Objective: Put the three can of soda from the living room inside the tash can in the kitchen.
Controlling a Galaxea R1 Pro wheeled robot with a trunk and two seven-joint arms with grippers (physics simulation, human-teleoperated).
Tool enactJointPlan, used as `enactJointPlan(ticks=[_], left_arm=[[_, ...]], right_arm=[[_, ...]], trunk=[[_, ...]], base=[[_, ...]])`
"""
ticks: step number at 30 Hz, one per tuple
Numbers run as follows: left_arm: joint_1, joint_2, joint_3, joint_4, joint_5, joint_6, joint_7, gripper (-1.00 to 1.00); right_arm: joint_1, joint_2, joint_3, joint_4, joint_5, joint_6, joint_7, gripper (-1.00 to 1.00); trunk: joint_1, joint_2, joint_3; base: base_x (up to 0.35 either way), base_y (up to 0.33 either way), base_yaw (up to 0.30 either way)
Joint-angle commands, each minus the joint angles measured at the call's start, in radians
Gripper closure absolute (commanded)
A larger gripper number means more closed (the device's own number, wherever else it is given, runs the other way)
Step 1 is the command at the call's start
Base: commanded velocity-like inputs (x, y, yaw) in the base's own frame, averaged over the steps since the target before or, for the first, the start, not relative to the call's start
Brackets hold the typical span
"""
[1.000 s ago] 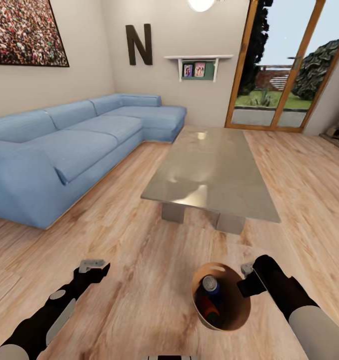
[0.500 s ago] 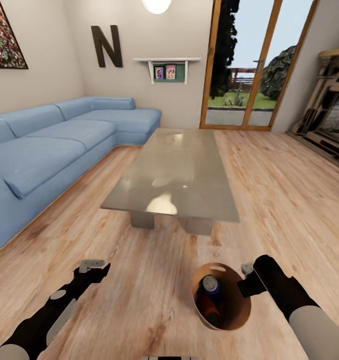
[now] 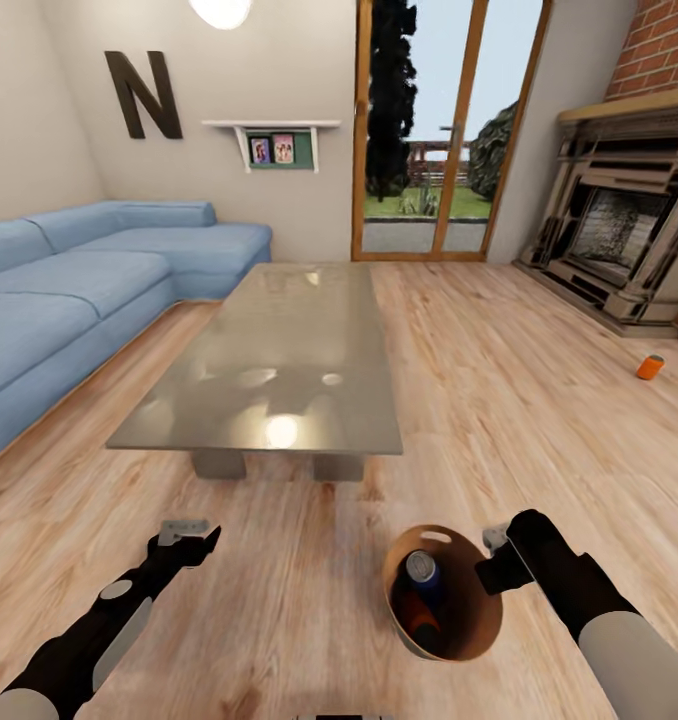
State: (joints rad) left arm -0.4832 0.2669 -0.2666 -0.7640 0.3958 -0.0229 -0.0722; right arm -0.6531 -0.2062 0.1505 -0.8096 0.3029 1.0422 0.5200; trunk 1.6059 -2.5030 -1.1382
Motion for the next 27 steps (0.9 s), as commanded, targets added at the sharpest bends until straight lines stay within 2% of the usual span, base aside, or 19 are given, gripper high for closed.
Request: enactJointPlan(ticks=[1,20,27], left_arm=[[0.0,0.0,0.0,0.0,0.0,0.0,0.0,-1.0],[0.0,-0.01,0.0,0.0,-0.002,0.0,0.005,-1.0],[0.0,-0.015,0.0,0.0,-0.002,-0.001,0.005,-1.0]], right_arm=[[0.0,0.0,0.0,0.0,-0.024,0.005,0.003,1.0],[0.0,-0.001,-0.001,0.0,-0.024,0.005,0.003,1.0],[0.0,-0.001,0.0,0.0,-0.024,0.005,0.003,1.0]], trunk=[[0.0,0.0,0.001],[0.0,0.0,0.014],[0.0,0.0,0.016]], base=[[0.141,-0.311,-0.234],[0.14,-0.311,-0.229],[0.141,-0.311,-0.065]])
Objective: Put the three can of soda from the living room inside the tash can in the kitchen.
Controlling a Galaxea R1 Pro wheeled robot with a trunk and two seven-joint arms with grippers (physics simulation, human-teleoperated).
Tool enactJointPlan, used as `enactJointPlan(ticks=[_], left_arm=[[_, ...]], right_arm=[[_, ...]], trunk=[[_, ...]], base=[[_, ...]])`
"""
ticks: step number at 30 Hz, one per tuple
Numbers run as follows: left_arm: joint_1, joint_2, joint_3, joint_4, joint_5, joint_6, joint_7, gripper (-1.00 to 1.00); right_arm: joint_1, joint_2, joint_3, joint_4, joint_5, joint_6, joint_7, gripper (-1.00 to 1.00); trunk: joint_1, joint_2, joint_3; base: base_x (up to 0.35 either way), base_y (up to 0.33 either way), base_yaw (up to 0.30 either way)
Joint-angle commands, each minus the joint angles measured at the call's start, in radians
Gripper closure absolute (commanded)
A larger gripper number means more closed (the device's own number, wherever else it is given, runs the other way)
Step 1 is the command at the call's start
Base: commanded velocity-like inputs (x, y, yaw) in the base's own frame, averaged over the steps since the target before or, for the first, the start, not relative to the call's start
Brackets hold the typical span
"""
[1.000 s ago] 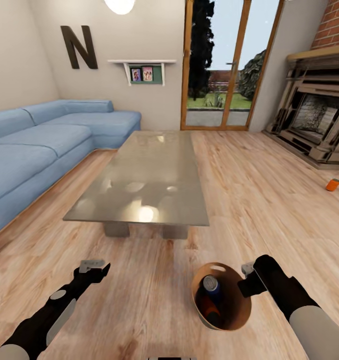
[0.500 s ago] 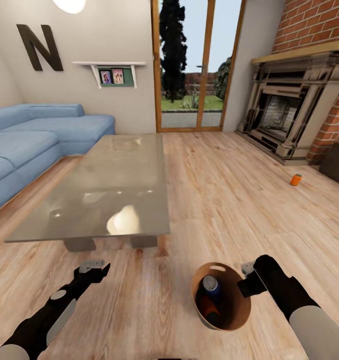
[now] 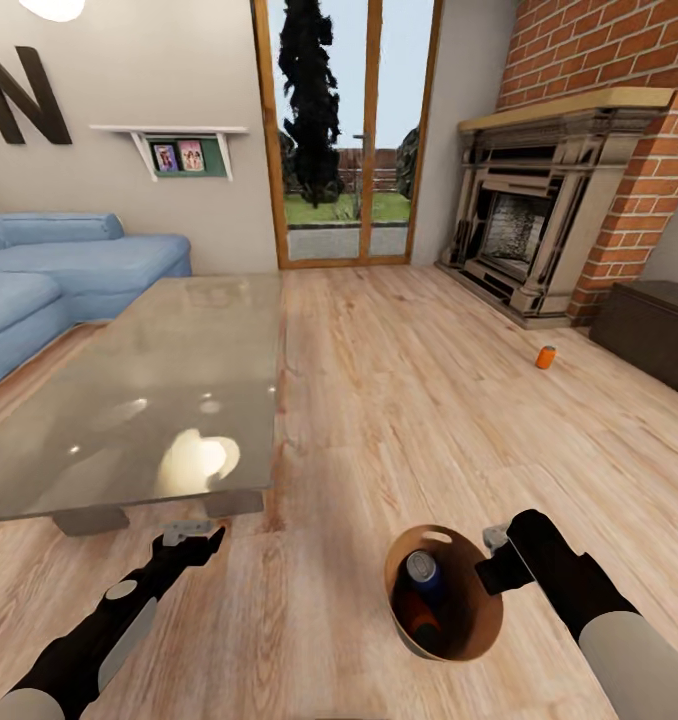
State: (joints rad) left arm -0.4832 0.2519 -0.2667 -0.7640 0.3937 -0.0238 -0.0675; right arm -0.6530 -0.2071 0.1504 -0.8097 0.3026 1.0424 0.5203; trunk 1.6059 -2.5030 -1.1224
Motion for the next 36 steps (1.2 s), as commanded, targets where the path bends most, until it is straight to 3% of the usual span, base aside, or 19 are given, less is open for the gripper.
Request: enactJointPlan(ticks=[1,21,25,36], left_arm=[[0.0,0.0,0.0,0.0,0.0,0.0,0.0,-1.0],[0.0,-0.004,-0.002,0.0,-0.002,0.01,-0.001,-1.0],[-0.001,-0.026,-0.003,-0.001,0.0,0.041,0.023,-1.0],[0.0,-0.035,-0.003,-0.009,0.005,0.051,0.069,-1.0]], right_arm=[[0.0,0.0,0.0,0.0,-0.023,0.005,0.003,1.0],[0.0,0.002,0.0,0.0,-0.023,0.005,0.003,1.0],[0.0,0.0,0.0,0.0,-0.023,0.005,0.003,1.0],[0.0,0.001,0.0,0.0,-0.023,0.005,0.001,1.0]], trunk=[[0.0,0.0,0.0],[0.0,0.0,0.0],[0.0,0.0,0.0],[0.0,0.0,0.0]], base=[[0.14,-0.311,-0.007],[0.118,-0.311,-0.001],[-0.135,-0.248,0.0],[-0.244,-0.041,0.0]])
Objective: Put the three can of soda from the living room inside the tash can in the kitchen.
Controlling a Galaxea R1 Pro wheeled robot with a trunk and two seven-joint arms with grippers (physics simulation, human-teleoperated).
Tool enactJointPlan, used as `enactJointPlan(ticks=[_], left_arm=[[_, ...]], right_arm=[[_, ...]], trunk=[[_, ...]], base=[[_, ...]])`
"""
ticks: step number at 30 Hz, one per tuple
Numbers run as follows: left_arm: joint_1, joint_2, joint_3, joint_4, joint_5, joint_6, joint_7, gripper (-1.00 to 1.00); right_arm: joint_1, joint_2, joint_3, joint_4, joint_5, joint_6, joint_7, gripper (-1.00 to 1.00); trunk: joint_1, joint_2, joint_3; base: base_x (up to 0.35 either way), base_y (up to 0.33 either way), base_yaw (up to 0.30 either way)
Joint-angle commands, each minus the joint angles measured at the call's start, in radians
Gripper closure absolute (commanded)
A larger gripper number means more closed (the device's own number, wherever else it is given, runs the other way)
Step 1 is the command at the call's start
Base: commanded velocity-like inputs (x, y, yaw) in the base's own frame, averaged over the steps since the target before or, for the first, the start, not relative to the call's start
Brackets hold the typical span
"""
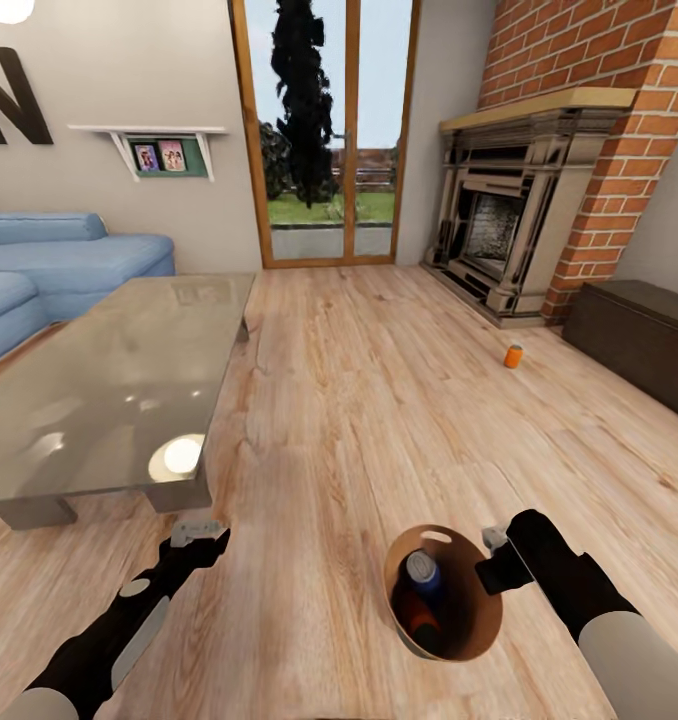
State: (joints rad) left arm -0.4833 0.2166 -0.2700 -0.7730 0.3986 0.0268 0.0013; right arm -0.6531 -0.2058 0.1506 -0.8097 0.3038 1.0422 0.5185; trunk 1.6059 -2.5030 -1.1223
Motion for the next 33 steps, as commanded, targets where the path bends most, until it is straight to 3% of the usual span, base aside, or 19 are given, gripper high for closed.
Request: enactJointPlan(ticks=[1,26,33], left_arm=[[0.0,0.0,0.0,-0.001,0.0,0.0,0.0,-1.0],[0.0,0.0,-0.002,-0.005,-0.001,-0.001,0.0,-1.0],[0.0,0.0,-0.002,-0.005,-0.001,-0.003,-0.002,-1.0]], right_arm=[[0.0,0.0,-0.001,0.0,-0.025,0.005,0.003,1.0],[0.0,-0.001,-0.001,0.0,-0.025,0.005,0.003,1.0],[0.0,-0.002,-0.003,0.0,-0.024,0.005,0.003,1.0]], trunk=[[0.0,0.0,0.0],[0.0,0.0,0.0],[0.0,0.0,0.0]], base=[[0.026,-0.003,0.0],[0.27,-0.164,-0.001],[0.259,-0.223,-0.143]])
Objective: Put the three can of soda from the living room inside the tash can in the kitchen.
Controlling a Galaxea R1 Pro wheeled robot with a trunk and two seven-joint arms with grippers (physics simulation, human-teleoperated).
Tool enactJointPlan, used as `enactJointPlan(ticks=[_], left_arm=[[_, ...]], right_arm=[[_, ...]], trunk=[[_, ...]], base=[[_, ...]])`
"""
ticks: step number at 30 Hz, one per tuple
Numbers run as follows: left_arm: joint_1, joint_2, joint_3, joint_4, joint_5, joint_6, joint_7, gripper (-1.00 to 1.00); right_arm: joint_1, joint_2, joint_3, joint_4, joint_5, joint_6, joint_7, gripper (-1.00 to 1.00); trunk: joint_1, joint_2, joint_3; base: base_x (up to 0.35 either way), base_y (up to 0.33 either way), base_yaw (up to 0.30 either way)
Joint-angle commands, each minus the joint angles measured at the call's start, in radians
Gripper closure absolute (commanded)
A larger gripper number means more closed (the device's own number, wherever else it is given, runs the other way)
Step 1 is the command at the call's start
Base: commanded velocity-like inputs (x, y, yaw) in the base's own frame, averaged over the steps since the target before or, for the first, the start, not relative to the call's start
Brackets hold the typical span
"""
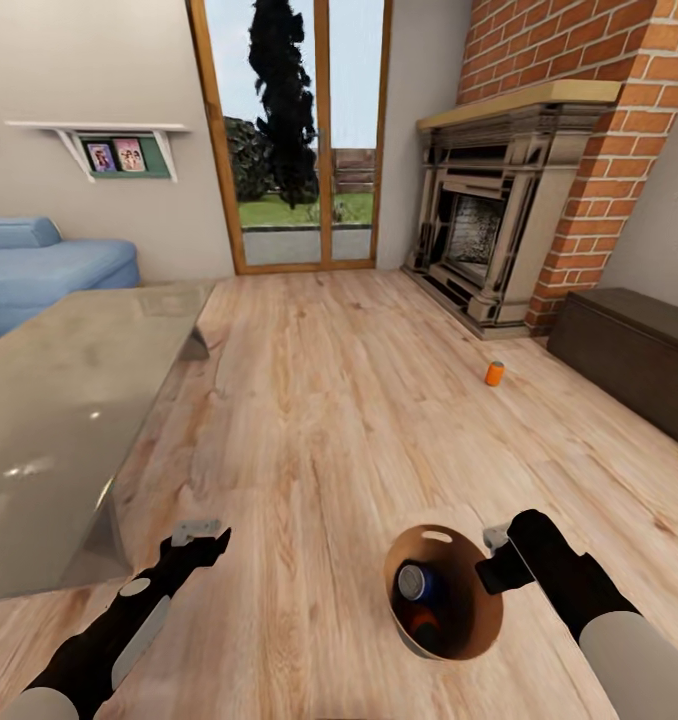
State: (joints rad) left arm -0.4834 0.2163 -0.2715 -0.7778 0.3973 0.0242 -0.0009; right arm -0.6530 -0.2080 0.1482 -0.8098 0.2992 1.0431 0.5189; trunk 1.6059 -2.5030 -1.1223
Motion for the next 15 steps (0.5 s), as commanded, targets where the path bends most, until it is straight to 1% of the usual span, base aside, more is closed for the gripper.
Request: enactJointPlan(ticks=[1,5,7,15], left_arm=[[0.0,0.0,0.0,0.0,0.0,0.0,0.0,-1.0],[0.0,0.0,0.0,0.0,0.0,-0.001,-0.001,-1.0],[0.0,0.0,0.0,0.0,0.0,-0.001,-0.001,-1.0],[0.0,0.0,0.0,0.0,0.0,-0.001,0.0,-1.0]], right_arm=[[0.0,0.0,0.0,0.0,-0.02,0.004,0.002,1.0],[-0.001,-0.001,-0.001,0.0,-0.02,0.004,0.002,1.0],[-0.002,-0.001,-0.002,0.0,-0.02,0.004,0.001,1.0],[-0.002,-0.001,-0.002,0.0,-0.019,0.004,0.001,1.0]], trunk=[[0.0,0.0,0.0],[0.0,0.0,0.0],[0.0,0.0,0.0],[0.0,0.0,0.0]], base=[[0.259,-0.224,-0.227],[0.259,-0.224,-0.221],[0.259,-0.224,-0.13],[0.259,-0.224,-0.028]])
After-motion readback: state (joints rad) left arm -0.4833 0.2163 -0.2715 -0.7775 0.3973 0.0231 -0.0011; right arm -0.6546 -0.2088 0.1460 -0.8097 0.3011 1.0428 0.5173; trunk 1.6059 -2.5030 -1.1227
